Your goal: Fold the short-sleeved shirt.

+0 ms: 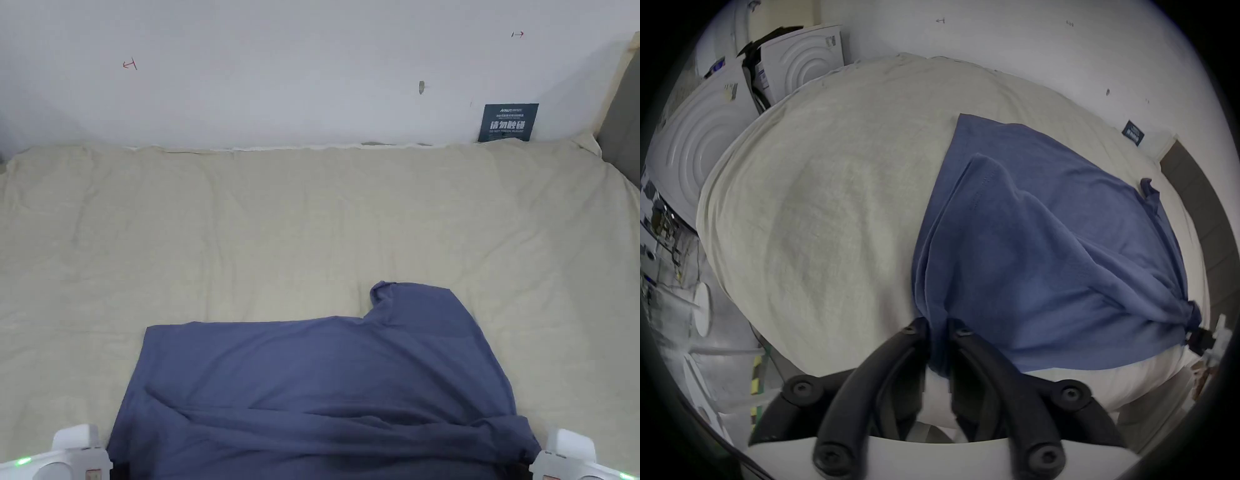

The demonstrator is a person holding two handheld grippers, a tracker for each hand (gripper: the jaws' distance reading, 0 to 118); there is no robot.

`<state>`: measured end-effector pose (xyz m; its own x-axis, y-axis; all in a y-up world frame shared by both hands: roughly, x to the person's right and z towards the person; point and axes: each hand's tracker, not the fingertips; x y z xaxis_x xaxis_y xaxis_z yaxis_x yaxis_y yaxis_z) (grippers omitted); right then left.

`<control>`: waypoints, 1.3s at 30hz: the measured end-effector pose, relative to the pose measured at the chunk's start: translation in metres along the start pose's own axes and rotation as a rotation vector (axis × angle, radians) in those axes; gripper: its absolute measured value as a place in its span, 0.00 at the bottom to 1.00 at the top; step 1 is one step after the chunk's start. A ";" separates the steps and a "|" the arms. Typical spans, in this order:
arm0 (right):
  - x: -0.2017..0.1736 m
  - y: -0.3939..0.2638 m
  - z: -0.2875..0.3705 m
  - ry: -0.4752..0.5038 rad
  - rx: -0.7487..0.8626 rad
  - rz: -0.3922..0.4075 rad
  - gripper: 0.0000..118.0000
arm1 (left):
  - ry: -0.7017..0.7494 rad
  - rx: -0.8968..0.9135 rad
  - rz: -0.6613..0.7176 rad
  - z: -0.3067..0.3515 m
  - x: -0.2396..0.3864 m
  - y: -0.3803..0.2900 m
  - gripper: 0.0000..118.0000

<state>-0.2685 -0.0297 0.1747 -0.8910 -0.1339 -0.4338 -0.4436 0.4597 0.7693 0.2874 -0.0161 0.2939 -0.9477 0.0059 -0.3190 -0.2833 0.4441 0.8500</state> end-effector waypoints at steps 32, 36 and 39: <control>-0.109 0.061 0.152 0.041 0.743 0.272 0.01 | -0.151 0.757 -0.134 0.102 0.114 0.081 0.00; -0.109 0.071 0.145 0.047 0.723 0.261 0.01 | -0.175 0.640 -0.104 0.084 0.092 0.104 0.00; -0.111 0.080 0.134 0.047 0.710 0.261 0.01 | -0.194 0.544 -0.081 0.060 0.066 0.129 0.00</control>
<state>-0.1920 0.1399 0.2216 -0.9687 0.0267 -0.2468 -0.0637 0.9343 0.3509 0.1974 0.0947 0.3572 -0.8674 0.0936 -0.4888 -0.1892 0.8463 0.4980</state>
